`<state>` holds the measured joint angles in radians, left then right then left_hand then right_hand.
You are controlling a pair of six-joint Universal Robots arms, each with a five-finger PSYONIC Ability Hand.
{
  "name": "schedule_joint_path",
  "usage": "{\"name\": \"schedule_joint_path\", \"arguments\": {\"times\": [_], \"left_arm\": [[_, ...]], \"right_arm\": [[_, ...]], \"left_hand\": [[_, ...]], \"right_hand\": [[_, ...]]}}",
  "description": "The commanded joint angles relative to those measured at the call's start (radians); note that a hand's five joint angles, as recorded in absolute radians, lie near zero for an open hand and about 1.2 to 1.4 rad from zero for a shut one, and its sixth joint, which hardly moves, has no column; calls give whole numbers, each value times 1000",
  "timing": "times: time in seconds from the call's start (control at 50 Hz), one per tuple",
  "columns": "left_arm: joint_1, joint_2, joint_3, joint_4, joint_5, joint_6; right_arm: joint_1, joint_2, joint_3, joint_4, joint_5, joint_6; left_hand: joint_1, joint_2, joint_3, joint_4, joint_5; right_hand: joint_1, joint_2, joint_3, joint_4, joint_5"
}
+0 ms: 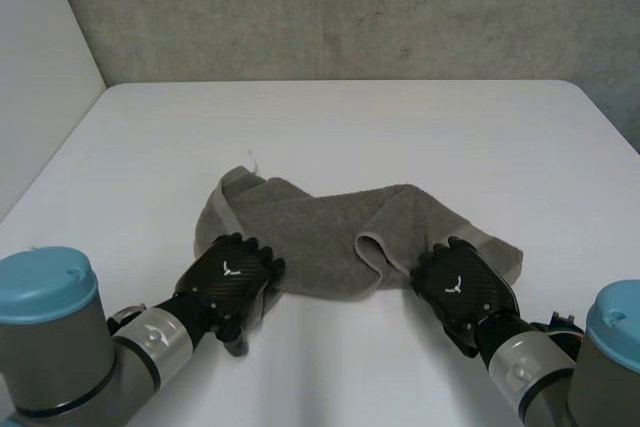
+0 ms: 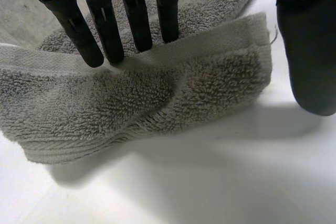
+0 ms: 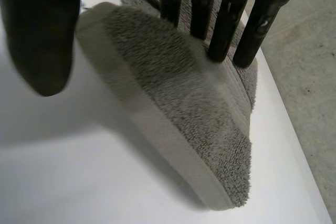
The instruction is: Fold the towel.
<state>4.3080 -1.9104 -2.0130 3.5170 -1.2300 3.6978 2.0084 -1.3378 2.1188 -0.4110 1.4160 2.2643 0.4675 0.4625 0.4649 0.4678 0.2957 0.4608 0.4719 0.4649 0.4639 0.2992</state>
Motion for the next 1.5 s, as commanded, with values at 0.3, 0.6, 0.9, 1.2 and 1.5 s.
{"name": "schedule_joint_path", "arguments": {"times": [0.3, 0.6, 0.9, 1.2, 1.5], "left_arm": [[4, -104, 131, 97, -54, 8], [15, -136, 368, 100, -60, -1], [65, -196, 1160, 112, -342, -429], [180, -177, 1024, 54, -358, -601], [10, -228, 548, 25, -97, -567]], "right_arm": [[-56, 51, -143, -32, 23, 12], [-92, 117, -435, -8, 66, 14], [-128, 143, -1003, -336, 21, 479], [-151, 200, -1058, 315, -164, 427], [-57, 100, -748, 385, -69, 250]], "left_hand": [[406, 411, 409, 406, 403], [929, 934, 931, 928, 926], [929, 934, 931, 928, 926], [929, 934, 931, 928, 926], [-4, 1, -2, -5, -7]], "right_hand": [[935, 924, 931, 932, 923], [935, 924, 931, 932, 923], [935, 924, 931, 932, 923], [935, 924, 931, 932, 923], [935, 924, 931, 932, 923]]}}
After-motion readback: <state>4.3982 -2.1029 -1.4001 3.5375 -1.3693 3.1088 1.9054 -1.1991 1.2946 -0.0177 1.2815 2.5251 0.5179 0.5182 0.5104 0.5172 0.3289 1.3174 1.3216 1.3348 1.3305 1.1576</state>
